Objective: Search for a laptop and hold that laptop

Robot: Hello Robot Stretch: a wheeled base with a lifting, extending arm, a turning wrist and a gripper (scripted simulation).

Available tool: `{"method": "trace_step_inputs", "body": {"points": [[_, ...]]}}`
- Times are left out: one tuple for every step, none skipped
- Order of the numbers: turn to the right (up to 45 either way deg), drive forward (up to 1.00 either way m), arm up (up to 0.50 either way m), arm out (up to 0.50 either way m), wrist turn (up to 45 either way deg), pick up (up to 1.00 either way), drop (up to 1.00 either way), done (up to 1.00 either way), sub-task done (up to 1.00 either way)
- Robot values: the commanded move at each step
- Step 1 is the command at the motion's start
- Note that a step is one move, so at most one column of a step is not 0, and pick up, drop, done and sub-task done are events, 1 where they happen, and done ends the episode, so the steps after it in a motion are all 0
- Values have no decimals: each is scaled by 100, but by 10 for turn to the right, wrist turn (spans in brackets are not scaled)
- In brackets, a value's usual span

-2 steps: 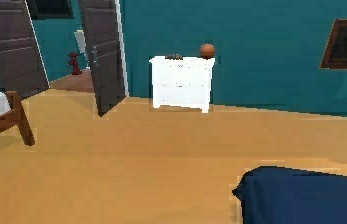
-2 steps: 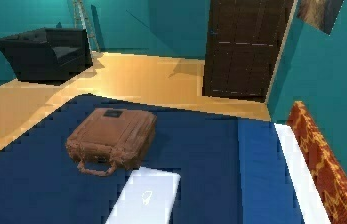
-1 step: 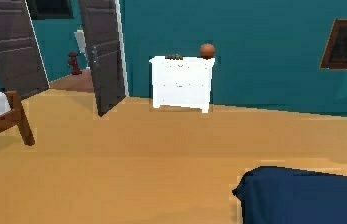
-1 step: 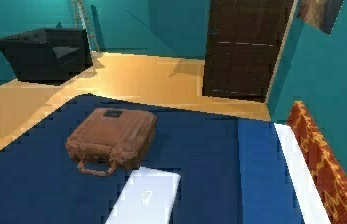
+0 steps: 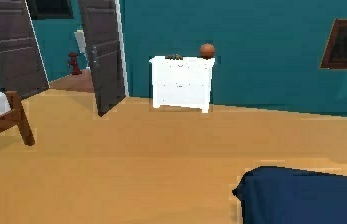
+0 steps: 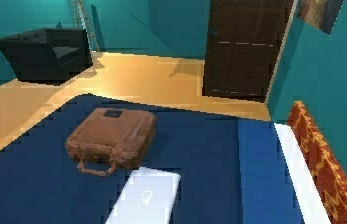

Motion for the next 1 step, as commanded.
{"method": "trace_step_inputs", "body": {"points": [[0,0,0,0,450,0,0,0,0]]}}
